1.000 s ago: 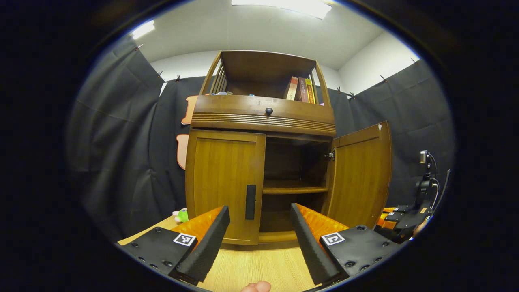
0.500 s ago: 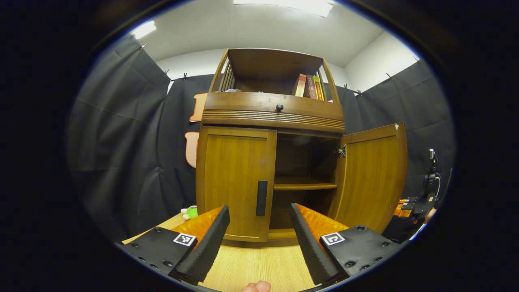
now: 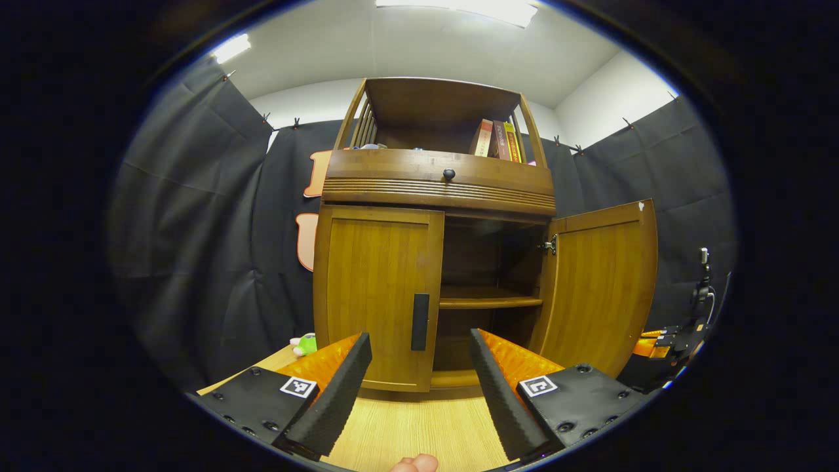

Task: Open the right door of the double-door shoe cabinet with the right hand, and open the left door with the left hand.

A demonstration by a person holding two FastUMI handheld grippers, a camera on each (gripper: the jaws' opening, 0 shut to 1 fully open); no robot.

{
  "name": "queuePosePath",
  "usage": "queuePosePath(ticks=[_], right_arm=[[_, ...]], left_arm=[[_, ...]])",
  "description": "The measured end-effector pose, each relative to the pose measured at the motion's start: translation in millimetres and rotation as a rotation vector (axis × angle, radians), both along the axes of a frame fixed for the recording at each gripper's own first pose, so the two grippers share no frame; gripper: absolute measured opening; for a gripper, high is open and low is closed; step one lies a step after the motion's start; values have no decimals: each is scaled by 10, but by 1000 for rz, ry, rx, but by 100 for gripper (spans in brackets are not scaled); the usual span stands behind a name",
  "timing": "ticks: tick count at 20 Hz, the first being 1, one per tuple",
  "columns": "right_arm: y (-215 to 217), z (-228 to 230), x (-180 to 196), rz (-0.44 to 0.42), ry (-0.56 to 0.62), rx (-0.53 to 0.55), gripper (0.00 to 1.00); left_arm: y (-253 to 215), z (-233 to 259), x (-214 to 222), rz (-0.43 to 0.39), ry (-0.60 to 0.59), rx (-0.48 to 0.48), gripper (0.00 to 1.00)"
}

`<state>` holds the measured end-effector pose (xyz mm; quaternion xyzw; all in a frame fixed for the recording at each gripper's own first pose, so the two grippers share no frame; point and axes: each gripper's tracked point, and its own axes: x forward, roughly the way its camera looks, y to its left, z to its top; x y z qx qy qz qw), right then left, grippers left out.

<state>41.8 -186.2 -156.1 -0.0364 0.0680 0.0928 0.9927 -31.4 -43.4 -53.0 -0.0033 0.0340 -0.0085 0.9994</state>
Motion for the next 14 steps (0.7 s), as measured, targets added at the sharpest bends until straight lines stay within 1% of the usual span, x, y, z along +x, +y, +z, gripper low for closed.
queuePosePath(ticks=[2,3,4,5,6,7,9,11,12,14], right_arm=[[2,61,-172,-59,-15,-35,8],[32,113,-259,-82,-25,-50,19],[81,179,-333,-105,-33,-60,18],[163,242,-412,-117,-35,-61,6],[259,305,-476,-133,-39,-57,6],[335,351,-509,-159,-43,-36,6],[610,424,-577,-179,-49,46,6],[801,541,-612,-199,-71,101,6],[880,583,-671,-195,-80,113,6],[981,625,-785,-184,-89,88,7]], left_arm=[[-16,-41,24,-6,10,10,95],[-43,-65,50,-15,19,15,95],[-70,-100,64,-25,29,19,95],[-88,-110,105,-34,32,21,97],[-99,-115,142,-42,33,22,95],[-85,-121,177,-33,29,24,95],[-38,-137,317,-23,21,29,95],[5,-128,518,-15,-2,48,94],[13,-125,632,-21,-13,51,94],[17,-149,839,-41,-14,35,95]])
